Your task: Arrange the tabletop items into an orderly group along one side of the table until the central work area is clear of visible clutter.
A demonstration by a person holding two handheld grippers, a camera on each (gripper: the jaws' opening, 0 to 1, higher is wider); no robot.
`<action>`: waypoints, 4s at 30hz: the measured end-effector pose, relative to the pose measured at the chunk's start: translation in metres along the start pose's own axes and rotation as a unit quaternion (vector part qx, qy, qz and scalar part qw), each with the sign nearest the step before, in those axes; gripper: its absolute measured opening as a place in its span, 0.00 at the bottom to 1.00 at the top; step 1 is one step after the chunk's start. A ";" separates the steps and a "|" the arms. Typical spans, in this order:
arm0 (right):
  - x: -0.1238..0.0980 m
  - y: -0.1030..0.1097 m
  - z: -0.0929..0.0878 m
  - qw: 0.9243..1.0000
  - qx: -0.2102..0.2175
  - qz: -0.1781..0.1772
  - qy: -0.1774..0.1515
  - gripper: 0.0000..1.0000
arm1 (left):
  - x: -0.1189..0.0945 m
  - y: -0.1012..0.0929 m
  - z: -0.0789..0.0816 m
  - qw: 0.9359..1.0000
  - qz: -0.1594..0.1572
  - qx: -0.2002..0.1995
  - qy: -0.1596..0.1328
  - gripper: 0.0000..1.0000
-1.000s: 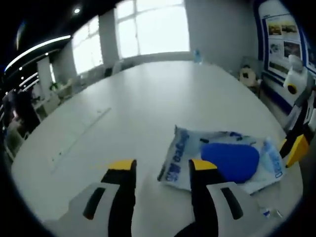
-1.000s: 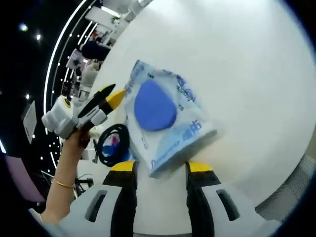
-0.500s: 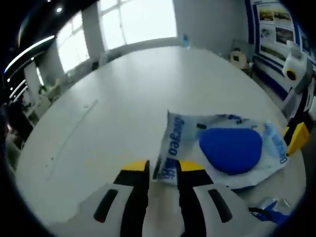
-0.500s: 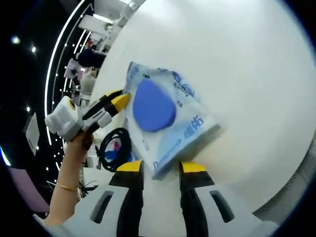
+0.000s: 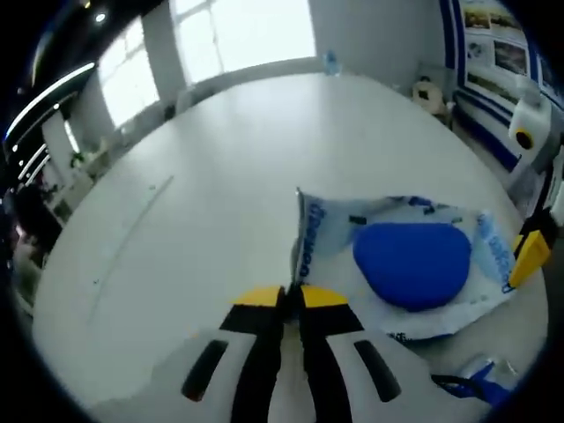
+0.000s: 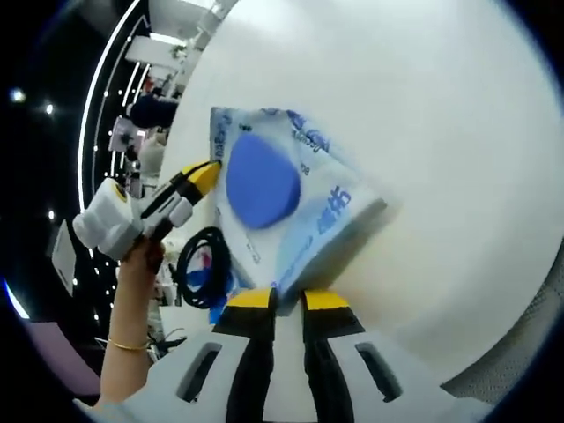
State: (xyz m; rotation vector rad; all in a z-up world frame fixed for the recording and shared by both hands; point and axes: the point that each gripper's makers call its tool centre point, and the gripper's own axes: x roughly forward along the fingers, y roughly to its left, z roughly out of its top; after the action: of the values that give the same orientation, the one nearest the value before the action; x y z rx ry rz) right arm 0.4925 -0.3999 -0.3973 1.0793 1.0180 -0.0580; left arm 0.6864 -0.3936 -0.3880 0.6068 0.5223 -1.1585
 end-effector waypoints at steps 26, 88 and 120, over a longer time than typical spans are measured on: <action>-0.007 -0.005 0.010 1.000 -0.001 -0.002 -0.015 0.01 | -0.012 0.002 0.001 0.997 0.057 0.050 0.024 0.00; 0.014 0.104 0.147 0.914 -0.388 -0.025 -0.116 0.01 | -0.137 0.038 -0.046 0.916 0.283 -0.285 -0.004 0.00; 0.094 0.134 0.171 0.867 -0.484 -0.027 -0.118 0.01 | -0.132 0.077 -0.083 0.865 0.345 -0.363 -0.017 0.00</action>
State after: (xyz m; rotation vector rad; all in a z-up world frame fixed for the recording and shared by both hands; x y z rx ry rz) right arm 0.7246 -0.4197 -0.3547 0.1104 0.6978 0.2517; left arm 0.7112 -0.2267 -0.3478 0.0783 0.5939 -0.2355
